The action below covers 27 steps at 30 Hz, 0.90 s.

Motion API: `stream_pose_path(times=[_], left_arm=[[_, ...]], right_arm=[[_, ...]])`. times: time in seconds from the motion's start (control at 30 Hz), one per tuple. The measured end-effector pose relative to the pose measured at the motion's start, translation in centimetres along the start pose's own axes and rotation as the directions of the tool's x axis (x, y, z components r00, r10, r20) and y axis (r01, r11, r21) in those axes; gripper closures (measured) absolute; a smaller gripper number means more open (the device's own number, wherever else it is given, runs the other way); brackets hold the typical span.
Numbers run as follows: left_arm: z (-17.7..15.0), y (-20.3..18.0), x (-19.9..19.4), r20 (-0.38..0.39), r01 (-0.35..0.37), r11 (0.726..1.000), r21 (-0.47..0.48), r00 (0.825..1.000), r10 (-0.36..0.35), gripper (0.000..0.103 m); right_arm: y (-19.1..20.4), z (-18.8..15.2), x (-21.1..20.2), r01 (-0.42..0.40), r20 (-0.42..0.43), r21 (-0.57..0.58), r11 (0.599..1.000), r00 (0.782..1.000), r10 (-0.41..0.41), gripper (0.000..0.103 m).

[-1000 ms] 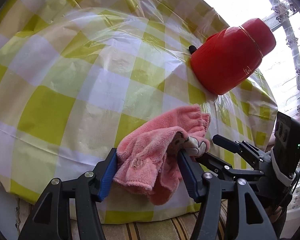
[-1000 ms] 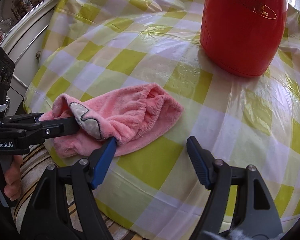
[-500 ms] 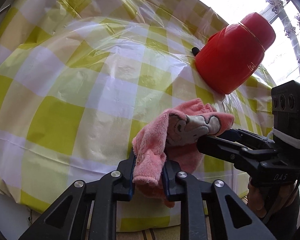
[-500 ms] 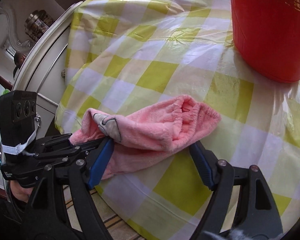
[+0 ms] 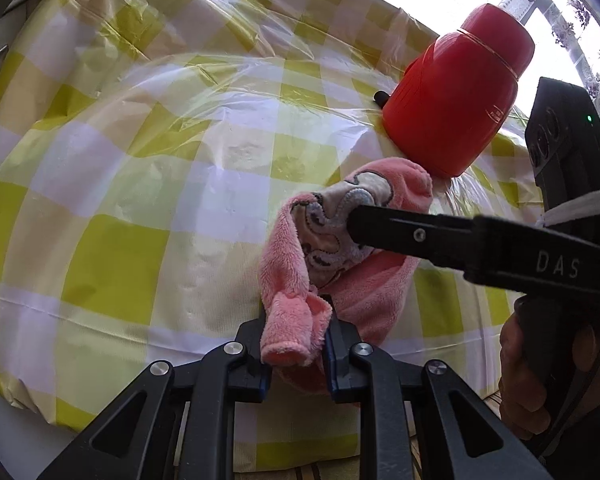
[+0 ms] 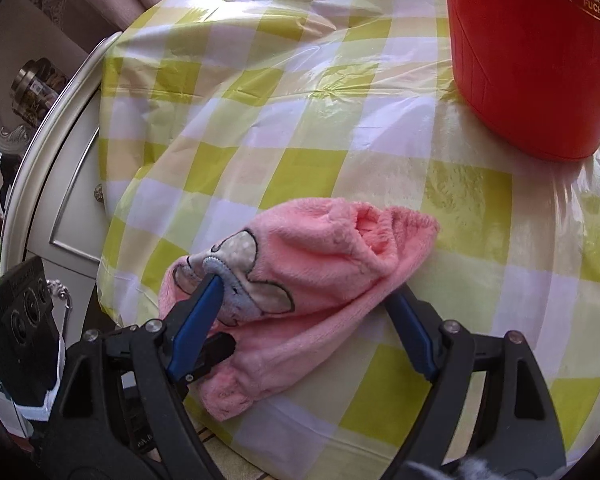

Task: Organize soft objects
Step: 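Grasp the sock's other end with right gripper while left gripper holds the cuff, then carry the pink sock into the white box and open both grippers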

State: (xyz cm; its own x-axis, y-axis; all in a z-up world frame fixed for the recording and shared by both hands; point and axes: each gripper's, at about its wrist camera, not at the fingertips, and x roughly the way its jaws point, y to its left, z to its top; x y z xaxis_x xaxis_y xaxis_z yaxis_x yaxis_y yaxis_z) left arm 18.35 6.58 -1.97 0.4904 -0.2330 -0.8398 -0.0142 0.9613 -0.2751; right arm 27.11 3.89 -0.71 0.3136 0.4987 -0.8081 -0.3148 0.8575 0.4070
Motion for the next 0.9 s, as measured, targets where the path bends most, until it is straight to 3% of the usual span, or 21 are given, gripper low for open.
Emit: stream_pose_path(times=[0.03, 0.07, 0.13, 0.17, 0.23, 0.53, 0.67, 0.9], left_arm=[[0.0, -0.4, 0.1, 0.001, -0.016, 1.0, 0.02, 1.0, 0.016, 0.082], [0.0, -0.7, 0.1, 0.001, -0.025, 0.999, 0.038, 1.0, 0.025, 0.082], [-0.1, -0.9, 0.2, 0.001, -0.033, 0.998, 0.057, 0.999, 0.033, 0.083], [-0.1, -1.0, 0.2, 0.001, -0.03, 0.998, 0.056, 1.0, 0.03, 0.083], [-0.1, -0.8, 0.1, 0.004, -0.032, 0.999, 0.04, 0.999, 0.032, 0.085], [0.2, -1.8, -3.2, 0.106, 0.007, 1.0, -0.014, 0.994, -0.005, 0.089], [-0.3, -4.5, -4.6, 0.136, 0.018, 1.0, 0.019, 0.991, -0.02, 0.089], [-1.4, -9.8, -5.5, 0.119, 0.068, 0.993, 0.094, 0.99, -0.079, 0.089]], right_arm=[[0.3, 0.1, 0.1, 0.035, 0.008, 0.007, 0.999, 0.999, -0.035, 0.028], [0.6, 0.2, 0.2, 0.084, 0.019, 0.001, 0.996, 0.996, -0.085, 0.047], [1.0, 0.0, 0.4, 0.19, 0.04, -0.013, 0.982, 0.981, -0.189, 0.076], [0.9, -0.1, 0.3, 0.17, 0.04, -0.008, 0.985, 0.985, -0.17, 0.086], [0.4, -0.4, 0.0, 0.132, 0.039, 0.014, 0.991, 0.99, -0.133, 0.089], [0.4, -3.2, -5.1, 0.099, 0.123, -0.018, 0.995, 0.988, -0.097, 0.09], [0.1, -4.8, -8.4, 0.153, 0.16, -0.016, 0.988, 0.976, -0.149, 0.09], [-2.0, -8.1, -14.4, 0.222, 0.228, 0.048, 0.974, 0.947, -0.227, 0.09]])
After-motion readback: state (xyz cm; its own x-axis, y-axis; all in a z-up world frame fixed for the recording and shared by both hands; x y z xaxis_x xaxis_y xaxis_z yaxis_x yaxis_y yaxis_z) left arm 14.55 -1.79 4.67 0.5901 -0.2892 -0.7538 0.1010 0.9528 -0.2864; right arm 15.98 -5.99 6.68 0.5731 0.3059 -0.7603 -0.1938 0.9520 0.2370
